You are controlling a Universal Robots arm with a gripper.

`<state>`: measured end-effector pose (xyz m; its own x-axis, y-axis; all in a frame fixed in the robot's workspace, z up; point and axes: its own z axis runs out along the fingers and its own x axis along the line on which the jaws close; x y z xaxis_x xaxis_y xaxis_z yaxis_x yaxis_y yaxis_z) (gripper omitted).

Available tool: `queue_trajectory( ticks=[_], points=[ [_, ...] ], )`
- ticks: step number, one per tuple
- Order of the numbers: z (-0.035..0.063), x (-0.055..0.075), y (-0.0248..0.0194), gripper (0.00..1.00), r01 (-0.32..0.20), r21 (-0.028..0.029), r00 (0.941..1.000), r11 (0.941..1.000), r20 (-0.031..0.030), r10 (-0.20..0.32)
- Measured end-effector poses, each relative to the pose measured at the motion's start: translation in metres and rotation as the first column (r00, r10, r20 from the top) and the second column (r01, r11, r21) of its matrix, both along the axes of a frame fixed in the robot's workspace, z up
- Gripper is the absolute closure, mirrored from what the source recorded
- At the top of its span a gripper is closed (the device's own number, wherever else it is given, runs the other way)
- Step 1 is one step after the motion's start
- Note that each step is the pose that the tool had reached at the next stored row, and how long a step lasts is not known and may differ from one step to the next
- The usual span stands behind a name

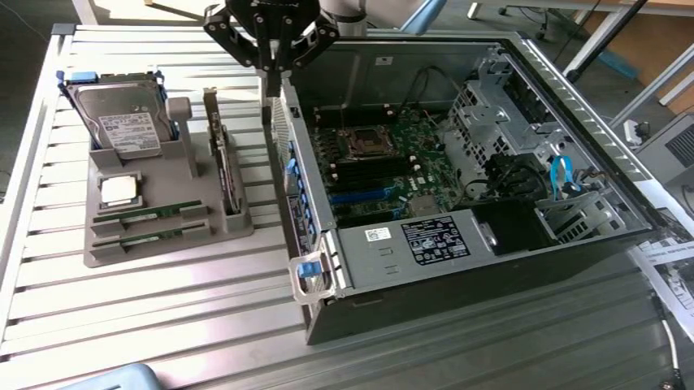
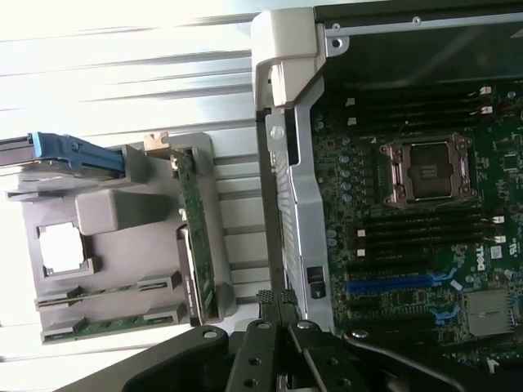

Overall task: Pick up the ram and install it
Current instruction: 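Reach for the ram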

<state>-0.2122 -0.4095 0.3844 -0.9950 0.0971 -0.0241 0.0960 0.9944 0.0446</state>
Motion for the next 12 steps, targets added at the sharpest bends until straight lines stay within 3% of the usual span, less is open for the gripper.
queue_trajectory(
  ticks=[12],
  points=[
    [0.0000, -0.026, 0.0000, 0.89, 0.000, 0.0000, 1.0000, 1.0000, -0.0001, 0.000]
  ],
)
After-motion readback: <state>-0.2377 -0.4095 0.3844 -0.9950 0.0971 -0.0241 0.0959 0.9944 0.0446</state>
